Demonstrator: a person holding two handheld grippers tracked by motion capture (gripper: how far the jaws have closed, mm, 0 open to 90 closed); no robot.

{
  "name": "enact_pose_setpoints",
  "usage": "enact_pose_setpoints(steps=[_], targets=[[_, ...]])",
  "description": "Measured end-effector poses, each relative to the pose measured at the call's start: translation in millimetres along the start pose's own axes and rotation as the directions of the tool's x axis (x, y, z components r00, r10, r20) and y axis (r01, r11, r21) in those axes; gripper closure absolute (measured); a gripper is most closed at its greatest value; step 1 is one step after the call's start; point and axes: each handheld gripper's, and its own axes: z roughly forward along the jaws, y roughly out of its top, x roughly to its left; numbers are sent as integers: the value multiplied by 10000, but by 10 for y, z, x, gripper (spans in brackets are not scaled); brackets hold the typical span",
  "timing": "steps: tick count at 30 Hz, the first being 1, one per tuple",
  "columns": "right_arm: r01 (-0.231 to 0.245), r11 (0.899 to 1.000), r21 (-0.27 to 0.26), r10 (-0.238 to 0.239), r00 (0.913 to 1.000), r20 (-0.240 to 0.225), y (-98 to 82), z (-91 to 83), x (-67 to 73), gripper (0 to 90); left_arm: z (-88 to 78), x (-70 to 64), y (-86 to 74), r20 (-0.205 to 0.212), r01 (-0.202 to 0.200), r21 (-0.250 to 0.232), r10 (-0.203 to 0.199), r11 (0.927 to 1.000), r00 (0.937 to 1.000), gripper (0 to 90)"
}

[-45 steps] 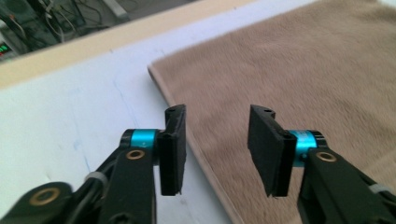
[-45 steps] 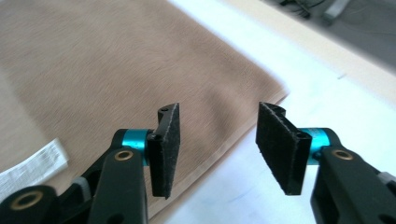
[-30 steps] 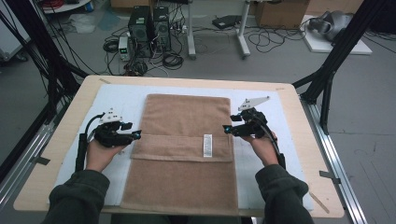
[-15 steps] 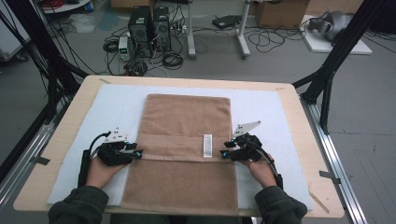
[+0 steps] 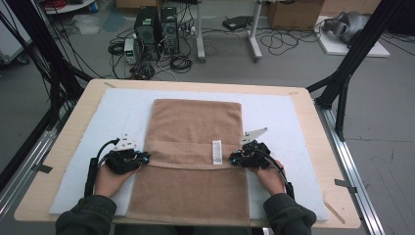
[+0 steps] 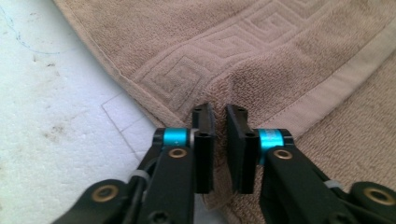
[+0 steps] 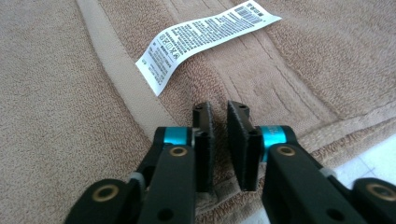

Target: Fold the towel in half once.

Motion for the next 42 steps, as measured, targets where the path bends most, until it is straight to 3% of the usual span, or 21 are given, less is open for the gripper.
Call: enact_pose_setpoints(steps=[3, 9, 13, 16, 21, 22, 23, 24, 26, 27, 29, 30, 33, 36, 38, 42], targets=[[135, 9999, -49, -135, 9999, 34, 14, -28, 6, 848, -23, -8, 19, -105, -55, -71, 54, 10000, 9999, 841], [56, 9961, -885, -55, 10000, 12, 55, -197, -3, 852, -165, -4, 117, -105, -20, -641, 13, 9979, 9999, 847], [24, 9909, -1343, -25, 10000, -6, 85, -336, -7, 852, -266, -16, 189, 0, -67, -781, 67, 9969, 10000, 846], [284, 9880, -1519, -297, 9995, -67, 99, -469, 13, 851, -352, -56, 195, 379, 57, -977, -20, 9952, 9993, 846], [459, 9848, -1674, -566, 9966, -598, -6, -628, 192, 851, -502, -238, 65, 563, -179, -978, 234, 9951, 9981, 851], [670, 9839, -1655, -779, 9952, -601, -18, -657, 253, 851, -552, -277, 37, 651, -177, -952, 240, 9953, 9976, 851], [792, 9819, -1719, -928, 9930, -728, -27, -702, 318, 852, -622, -326, 13, 695, -233, -949, 300, 9952, 9971, 853], [811, 9788, -1879, -1046, 9874, -1186, -39, -753, 381, 853, -714, -385, -5, 849, -317, -976, 401, 9947, 9956, 855], [1174, 9741, -1931, -1488, 9764, -1568, -52, -884, 562, 835, -929, -530, -36, 1137, -891, -1051, 1010, 9905, 9884, 849], [1396, 9713, -1928, -1753, 9674, -1826, -68, -950, 640, 794, -1030, -585, -54, 1350, -1129, -1086, 1271, 9877, 9827, 828], [1327, 9680, -2131, -1857, 9497, -2521, -107, -1043, 725, 714, -1150, -668, -74, 1427, -1346, -1023, 1484, 9856, 9786, 715], [1284, 9651, -2284, -1851, 9511, -2472, -125, -1064, 740, 686, -1163, -698, -74, 1362, -1515, -959, 1637, 9838, 9771, 694], [1246, 9745, -1864, -1638, 9633, -2126, -152, -967, 695, 635, -1059, -709, -65, 1333, -1665, -759, 1755, 9831, 9754, 643], [1241, 9841, -1267, -1458, 9729, -1794, -186, -753, 616, 627, -858, -658, -98, 1228, -1580, -677, 1653, 9851, 9786, 640], [967, 9887, -1149, -1179, 9738, -1946, -222, -616, 554, 628, -719, -606, -152, 1315, -1452, -533, 1511, 9880, 9797, 642], [927, 9913, -938, -1081, 9786, -1748, -329, -398, 538, 629, -497, -521, -289, 1286, -1102, -304, 1133, 9934, 9852, 643]])
